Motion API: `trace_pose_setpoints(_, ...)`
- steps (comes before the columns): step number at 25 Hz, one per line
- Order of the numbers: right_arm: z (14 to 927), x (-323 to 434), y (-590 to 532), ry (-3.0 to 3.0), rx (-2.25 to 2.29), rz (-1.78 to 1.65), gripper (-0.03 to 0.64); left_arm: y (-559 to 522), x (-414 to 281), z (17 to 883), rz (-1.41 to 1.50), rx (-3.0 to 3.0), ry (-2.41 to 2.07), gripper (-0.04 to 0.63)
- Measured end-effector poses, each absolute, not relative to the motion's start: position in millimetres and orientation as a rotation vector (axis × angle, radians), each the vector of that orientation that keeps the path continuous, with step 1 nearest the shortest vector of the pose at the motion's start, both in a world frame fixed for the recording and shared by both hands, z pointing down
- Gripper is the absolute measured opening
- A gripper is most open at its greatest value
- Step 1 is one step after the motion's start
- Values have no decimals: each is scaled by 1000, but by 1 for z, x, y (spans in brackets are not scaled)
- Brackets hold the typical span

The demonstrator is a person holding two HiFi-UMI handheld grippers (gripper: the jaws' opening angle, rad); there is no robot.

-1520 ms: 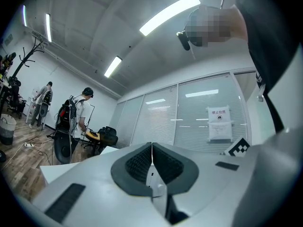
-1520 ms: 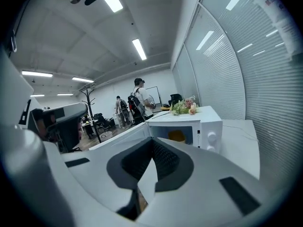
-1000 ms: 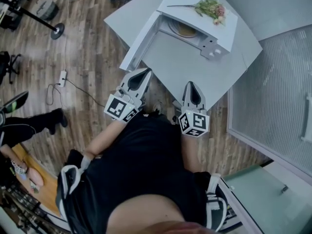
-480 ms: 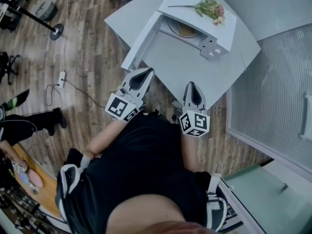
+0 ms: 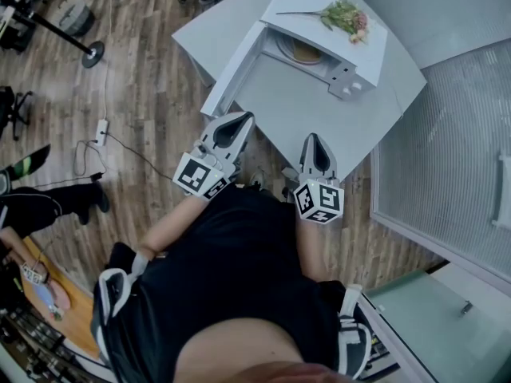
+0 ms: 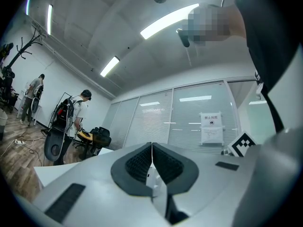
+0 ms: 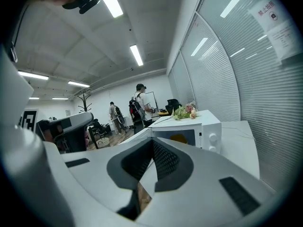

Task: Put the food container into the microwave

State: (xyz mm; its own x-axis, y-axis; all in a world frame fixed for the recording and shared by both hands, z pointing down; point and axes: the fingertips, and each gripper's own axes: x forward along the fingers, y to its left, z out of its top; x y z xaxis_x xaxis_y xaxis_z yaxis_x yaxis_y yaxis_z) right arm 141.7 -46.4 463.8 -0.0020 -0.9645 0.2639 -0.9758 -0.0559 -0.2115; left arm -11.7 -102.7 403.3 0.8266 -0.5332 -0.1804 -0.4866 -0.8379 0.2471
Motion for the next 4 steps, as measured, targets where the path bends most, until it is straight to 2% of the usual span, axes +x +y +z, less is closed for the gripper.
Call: trace_pose_setpoints(4, 464, 142, -47, -2120, 2205, 529, 23, -104, -12, 401, -364, 2811, -788, 25)
